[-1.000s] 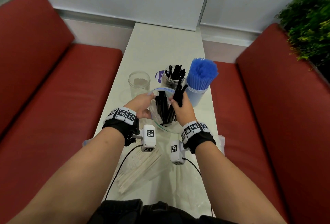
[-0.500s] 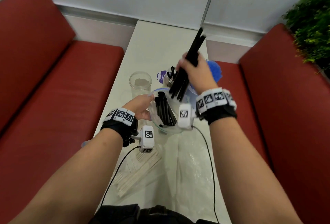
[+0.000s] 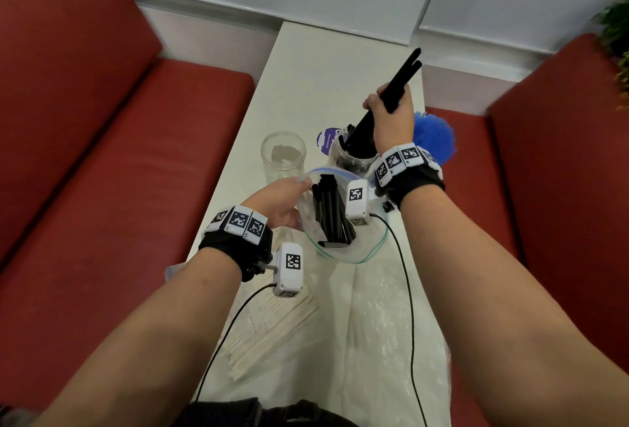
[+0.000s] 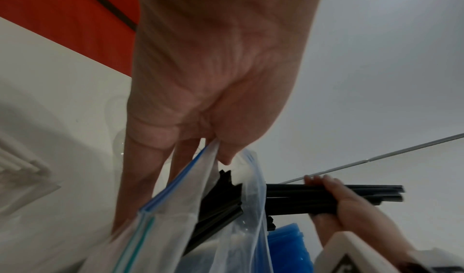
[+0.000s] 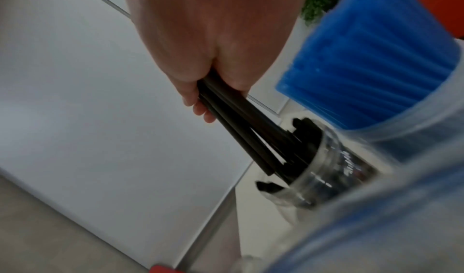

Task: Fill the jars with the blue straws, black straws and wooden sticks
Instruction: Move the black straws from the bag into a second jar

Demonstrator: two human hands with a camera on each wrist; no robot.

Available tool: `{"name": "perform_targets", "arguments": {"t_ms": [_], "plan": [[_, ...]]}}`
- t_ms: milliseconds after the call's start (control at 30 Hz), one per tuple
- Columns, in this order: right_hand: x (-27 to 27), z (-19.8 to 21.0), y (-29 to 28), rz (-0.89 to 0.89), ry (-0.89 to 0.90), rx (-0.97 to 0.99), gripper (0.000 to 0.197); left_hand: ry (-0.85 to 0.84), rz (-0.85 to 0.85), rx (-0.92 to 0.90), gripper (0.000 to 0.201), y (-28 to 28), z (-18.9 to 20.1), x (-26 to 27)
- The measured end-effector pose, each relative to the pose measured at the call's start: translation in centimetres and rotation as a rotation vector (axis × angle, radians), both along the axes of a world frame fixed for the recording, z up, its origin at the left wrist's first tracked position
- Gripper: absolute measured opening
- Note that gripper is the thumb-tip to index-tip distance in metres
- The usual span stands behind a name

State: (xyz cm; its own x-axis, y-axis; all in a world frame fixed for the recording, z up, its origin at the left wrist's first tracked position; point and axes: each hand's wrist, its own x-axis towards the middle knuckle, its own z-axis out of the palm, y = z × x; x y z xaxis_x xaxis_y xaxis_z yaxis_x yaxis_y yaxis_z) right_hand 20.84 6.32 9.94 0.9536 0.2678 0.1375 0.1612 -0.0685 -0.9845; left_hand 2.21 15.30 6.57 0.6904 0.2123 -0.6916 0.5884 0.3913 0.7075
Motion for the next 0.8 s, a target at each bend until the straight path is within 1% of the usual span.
{"name": "perform_targets", "arguments": {"t_ms": [100, 167, 233, 300, 367, 433, 500, 533, 567, 600, 700, 733, 767, 800], "plan": [[0.2, -2.8, -0.1, -0.015, 0.041, -0.089, 0.021, 0.001, 0.006, 0.004, 0.036, 0.1, -0.4, 0.3], [0.3, -4.1, -0.1, 0.016, 0.084, -0.147, 0.022, 0.003, 0.012, -0.007, 0.035, 0.1, -0.6, 0.5], [0.2, -4.6, -0.2, 0.064, 0.122, -0.199, 0.028, 0.005, 0.005, -0.007, 0.034, 0.2, -0.7, 0.6], [0.1, -4.3, -0.1, 0.097, 0.124, -0.191, 0.031, 0.003, -0.008, -0.003, 0.033, 0.2, -0.7, 0.7], [0.4, -3.3, 0.3, 0.098, 0.05, -0.138, 0.032, 0.001, -0.01, -0.008, 0.033, 0.3, -0.7, 0.8], [0.8, -2.1, 0.7, 0.079, -0.086, -0.067, 0.028, -0.001, -0.009, -0.011, 0.033, 0.3, -0.6, 0.8], [0.9, -1.4, 0.9, 0.072, -0.24, -0.091, 0.02, 0.002, -0.016, -0.004, 0.034, 0.3, -0.5, 0.8], [0.9, -1.5, 1.0, 0.082, -0.315, -0.163, 0.021, 0.005, -0.021, 0.001, 0.035, 0.3, -0.5, 0.9], [0.9, -1.9, 1.1, 0.112, -0.372, -0.276, 0.026, 0.008, -0.024, 0.004, 0.035, 0.3, -0.5, 0.9], [0.8, -2.6, 1.2, 0.161, -0.4, -0.428, 0.033, 0.009, -0.025, 0.002, 0.035, 0.2, -0.4, 0.8], [-0.1, -5.2, 0.9, 0.303, -0.392, -0.998, 0.058, 0.006, -0.038, 0.0, 0.036, 0.2, -0.4, 0.8], [-0.3, -5.9, 0.6, 0.329, -0.415, -1.133, 0.063, 0.009, -0.046, 0.003, 0.036, 0.2, -0.4, 0.8], [-0.4, -6.4, 0.4, 0.353, -0.438, -1.212, 0.066, 0.014, -0.052, 0.007, 0.036, 0.2, -0.4, 0.7], [-0.4, -6.4, 0.2, 0.377, -0.438, -1.24, 0.067, 0.017, -0.054, 0.012, 0.036, 0.3, -0.4, 0.7]]}}
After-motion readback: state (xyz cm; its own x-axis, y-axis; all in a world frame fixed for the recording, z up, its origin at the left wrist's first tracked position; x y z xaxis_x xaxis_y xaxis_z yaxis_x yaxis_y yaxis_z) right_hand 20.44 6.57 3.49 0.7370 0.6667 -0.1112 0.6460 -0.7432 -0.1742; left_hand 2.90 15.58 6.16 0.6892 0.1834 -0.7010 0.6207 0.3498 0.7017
